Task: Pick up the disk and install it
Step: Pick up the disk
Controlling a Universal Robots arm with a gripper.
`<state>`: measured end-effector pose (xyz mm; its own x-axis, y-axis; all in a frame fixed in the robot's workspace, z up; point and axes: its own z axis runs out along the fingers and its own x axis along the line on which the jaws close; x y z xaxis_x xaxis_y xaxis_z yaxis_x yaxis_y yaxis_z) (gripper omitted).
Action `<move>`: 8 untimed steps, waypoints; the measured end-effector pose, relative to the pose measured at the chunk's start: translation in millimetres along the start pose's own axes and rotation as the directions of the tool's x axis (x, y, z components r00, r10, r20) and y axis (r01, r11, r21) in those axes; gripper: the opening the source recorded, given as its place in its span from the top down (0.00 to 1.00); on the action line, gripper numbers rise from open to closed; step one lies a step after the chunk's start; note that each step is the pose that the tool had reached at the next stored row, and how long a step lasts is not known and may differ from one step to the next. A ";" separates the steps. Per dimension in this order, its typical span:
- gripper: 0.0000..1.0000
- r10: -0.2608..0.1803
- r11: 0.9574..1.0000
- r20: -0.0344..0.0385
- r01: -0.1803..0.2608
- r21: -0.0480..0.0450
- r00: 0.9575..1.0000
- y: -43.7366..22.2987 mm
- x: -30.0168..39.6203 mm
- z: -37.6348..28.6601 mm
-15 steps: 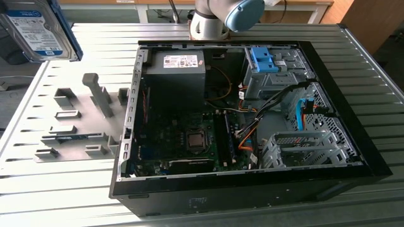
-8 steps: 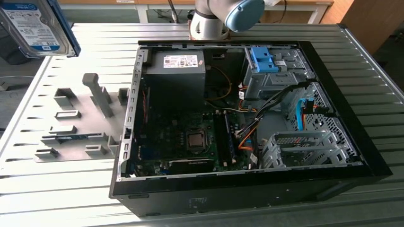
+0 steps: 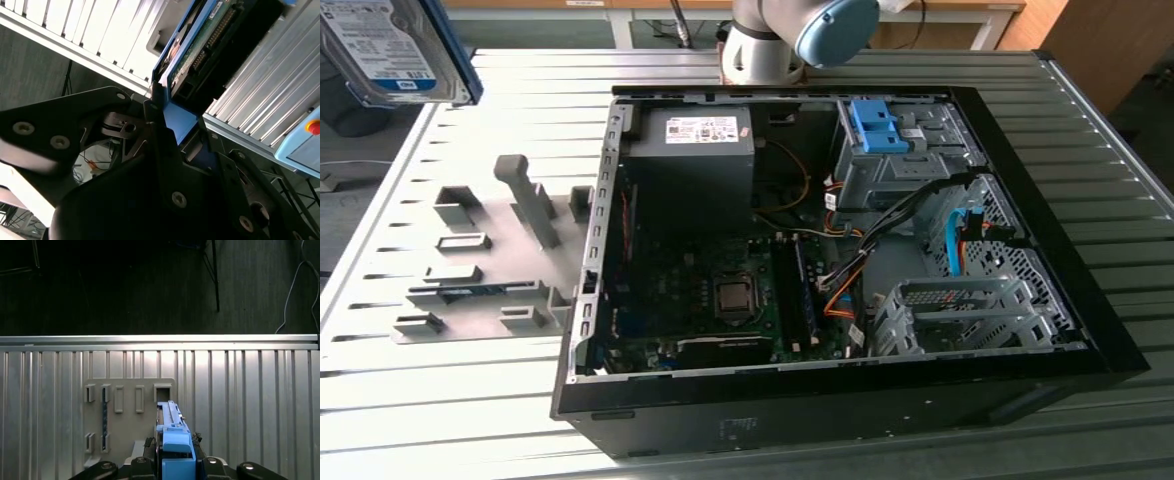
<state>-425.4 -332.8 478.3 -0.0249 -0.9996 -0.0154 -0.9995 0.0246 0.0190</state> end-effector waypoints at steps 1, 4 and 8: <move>0.63 0.000 1.000 0.000 0.000 0.000 1.000 0.1 0.0 -2.4; 0.63 0.000 1.000 0.000 0.000 0.000 1.000 0.1 -0.1 -8.5; 0.63 0.000 1.000 0.000 0.000 0.000 1.000 0.2 -0.3 -15.7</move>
<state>-425.3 -332.7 494.0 -0.0247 -0.9996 -0.0154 -0.9995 0.0244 0.0190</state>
